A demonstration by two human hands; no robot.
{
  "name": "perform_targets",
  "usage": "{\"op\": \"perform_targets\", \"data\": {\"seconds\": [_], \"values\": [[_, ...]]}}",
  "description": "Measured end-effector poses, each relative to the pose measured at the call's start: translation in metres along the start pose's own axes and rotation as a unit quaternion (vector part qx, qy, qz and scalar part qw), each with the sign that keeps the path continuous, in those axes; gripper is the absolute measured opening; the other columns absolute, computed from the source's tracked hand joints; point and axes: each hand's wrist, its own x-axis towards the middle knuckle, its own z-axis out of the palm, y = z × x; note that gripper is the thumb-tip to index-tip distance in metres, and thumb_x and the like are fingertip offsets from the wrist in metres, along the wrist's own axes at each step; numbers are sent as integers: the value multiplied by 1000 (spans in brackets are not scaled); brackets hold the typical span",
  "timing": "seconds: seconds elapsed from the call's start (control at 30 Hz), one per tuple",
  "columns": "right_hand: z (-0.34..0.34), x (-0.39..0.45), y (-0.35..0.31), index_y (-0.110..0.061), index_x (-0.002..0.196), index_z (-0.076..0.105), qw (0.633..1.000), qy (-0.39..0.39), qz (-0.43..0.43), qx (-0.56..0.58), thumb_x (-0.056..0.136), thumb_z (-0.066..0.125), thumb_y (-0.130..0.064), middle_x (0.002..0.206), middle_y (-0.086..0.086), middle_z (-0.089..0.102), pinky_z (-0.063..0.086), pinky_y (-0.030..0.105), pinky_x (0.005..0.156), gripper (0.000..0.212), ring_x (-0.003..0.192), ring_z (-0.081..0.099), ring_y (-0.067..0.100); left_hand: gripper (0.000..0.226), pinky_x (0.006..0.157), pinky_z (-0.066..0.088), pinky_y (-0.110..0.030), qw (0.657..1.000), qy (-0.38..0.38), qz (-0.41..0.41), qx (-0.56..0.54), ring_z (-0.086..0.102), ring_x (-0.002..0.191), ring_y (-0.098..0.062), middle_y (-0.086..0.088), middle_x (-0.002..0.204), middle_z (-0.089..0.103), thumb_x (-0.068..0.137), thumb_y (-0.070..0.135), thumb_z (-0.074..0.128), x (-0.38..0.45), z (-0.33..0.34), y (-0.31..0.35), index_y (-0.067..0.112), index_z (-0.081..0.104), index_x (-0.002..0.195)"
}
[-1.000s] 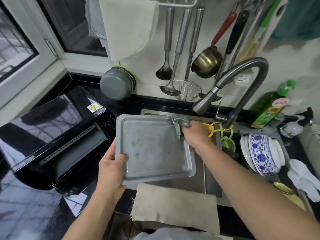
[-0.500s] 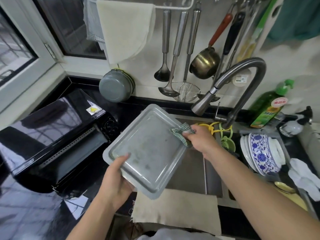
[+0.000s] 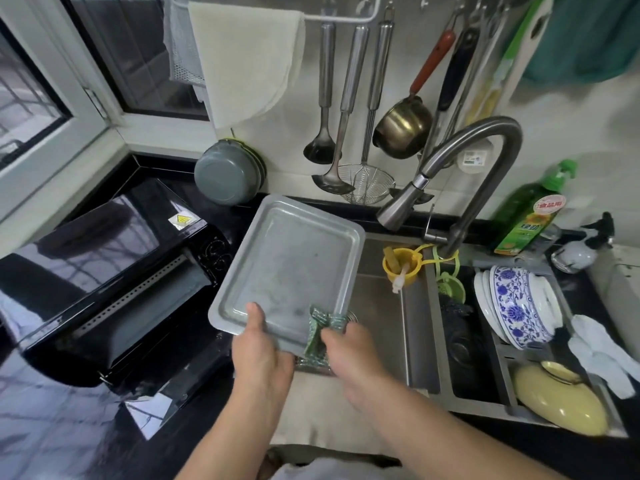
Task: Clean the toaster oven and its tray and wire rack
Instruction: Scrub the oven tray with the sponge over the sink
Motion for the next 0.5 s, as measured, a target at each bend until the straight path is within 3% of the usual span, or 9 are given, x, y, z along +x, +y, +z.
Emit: {"op": "perform_targets", "data": {"seconds": [0.1,0.2,0.3,0.37,0.5], "values": [[-20,30,-35,-17,99,62,1000,28,-13,-1,95,61,-23,97,4,68,53,36,79,7,88,65,20,34,73,65,-44,1000,-9,-21,4,78,99,-31,-14,112,78,108,33,53,-4,-18,0,8,65,127],[-41,62,-74,-8,121,59,996,80,-21,33,97,60,-17,96,6,62,52,44,89,26,95,60,25,28,69,65,-42,1000,-28,-5,14,77,100,-30,-12,113,79,109,28,53,-9,-28,0,10,64,128],[-44,64,-77,-7,125,57,992,110,-41,47,97,57,-12,80,-4,49,50,42,86,28,82,54,21,28,69,65,-39,999,-37,11,18,77,101,-27,-10,114,79,110,27,51,-15,-27,-3,13,64,130],[-31,42,-54,-9,110,63,993,105,-20,45,97,58,-17,83,-1,59,53,39,79,16,79,59,18,30,72,65,-39,999,-33,9,8,77,102,-27,-10,115,78,110,30,50,-17,-24,-8,13,63,132],[2,-19,14,-17,98,67,997,-16,20,67,96,60,-18,92,6,73,60,38,72,7,84,70,21,35,79,59,-44,1000,-8,5,-22,78,96,-28,-12,108,79,109,33,51,-12,-11,-5,7,63,129]]}}
